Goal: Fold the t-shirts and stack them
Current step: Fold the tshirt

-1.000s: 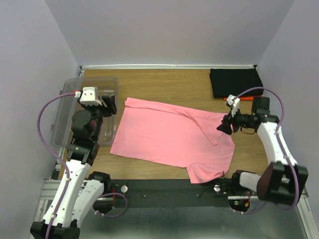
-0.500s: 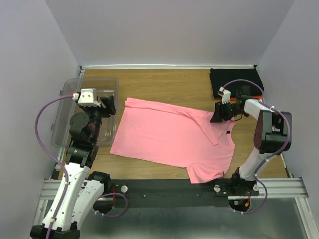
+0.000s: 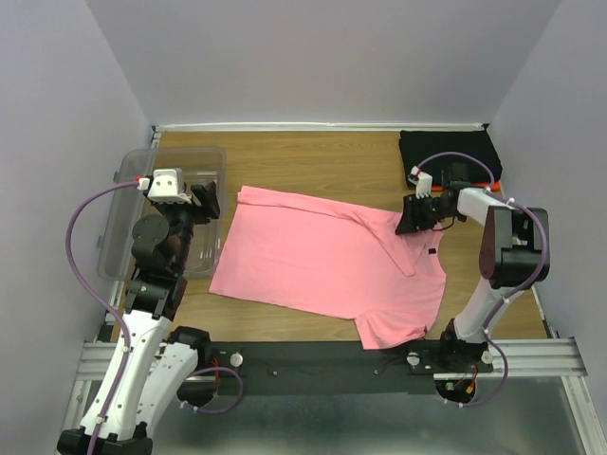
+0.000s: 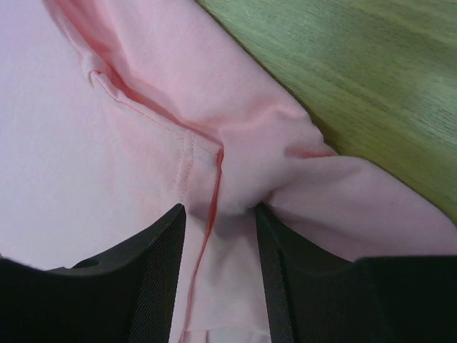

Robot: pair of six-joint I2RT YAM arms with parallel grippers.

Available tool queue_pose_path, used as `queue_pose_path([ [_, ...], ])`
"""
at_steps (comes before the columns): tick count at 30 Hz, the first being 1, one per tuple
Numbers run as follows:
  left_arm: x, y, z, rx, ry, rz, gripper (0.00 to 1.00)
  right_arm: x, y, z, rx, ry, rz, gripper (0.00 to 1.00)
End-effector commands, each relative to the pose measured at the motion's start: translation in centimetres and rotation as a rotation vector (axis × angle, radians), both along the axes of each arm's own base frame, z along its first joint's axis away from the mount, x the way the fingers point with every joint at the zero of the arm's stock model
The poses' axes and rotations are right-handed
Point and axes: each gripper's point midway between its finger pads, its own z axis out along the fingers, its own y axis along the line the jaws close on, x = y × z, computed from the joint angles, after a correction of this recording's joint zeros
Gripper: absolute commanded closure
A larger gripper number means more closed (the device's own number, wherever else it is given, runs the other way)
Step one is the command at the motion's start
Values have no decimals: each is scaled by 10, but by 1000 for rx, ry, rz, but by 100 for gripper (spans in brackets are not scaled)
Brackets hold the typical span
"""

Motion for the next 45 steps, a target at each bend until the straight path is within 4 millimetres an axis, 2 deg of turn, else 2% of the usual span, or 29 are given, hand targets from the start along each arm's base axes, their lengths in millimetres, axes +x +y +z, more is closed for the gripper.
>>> queue_pose_path([
  [1,0,0,-4,15,4,-6,28,3,-10,1,-76,-15,-40,48],
  [5,-1,0,-4,16,2,-6,28,16,-29,15,-180,-92,-122,47],
  [11,-1,1,-3,14,0,-4,28,15,-40,18,-230,-106,-174,46],
  [15,-2,1,-2,14,-5,-4,28,16,-35,25,-206,-129,-162,46],
  [17,-2,1,-1,14,-6,-3,28,17,-35,24,-183,-104,-193,46],
  [21,-3,2,0,14,-10,0,28,15,-53,4,-199,-34,-258,63],
  [27,-4,2,2,13,-17,-3,28,8,-73,1,-257,-31,-307,65],
  [30,-4,1,2,13,-17,-4,28,3,-83,-6,-291,-11,-327,65],
  [40,-5,2,2,13,-19,1,28,-5,-102,-9,-305,14,-389,68],
  [43,-5,2,2,13,-19,1,28,-11,-101,-11,-292,13,-365,68],
  [45,-5,2,1,13,-17,1,28,-10,-95,-2,-260,-23,-331,66],
])
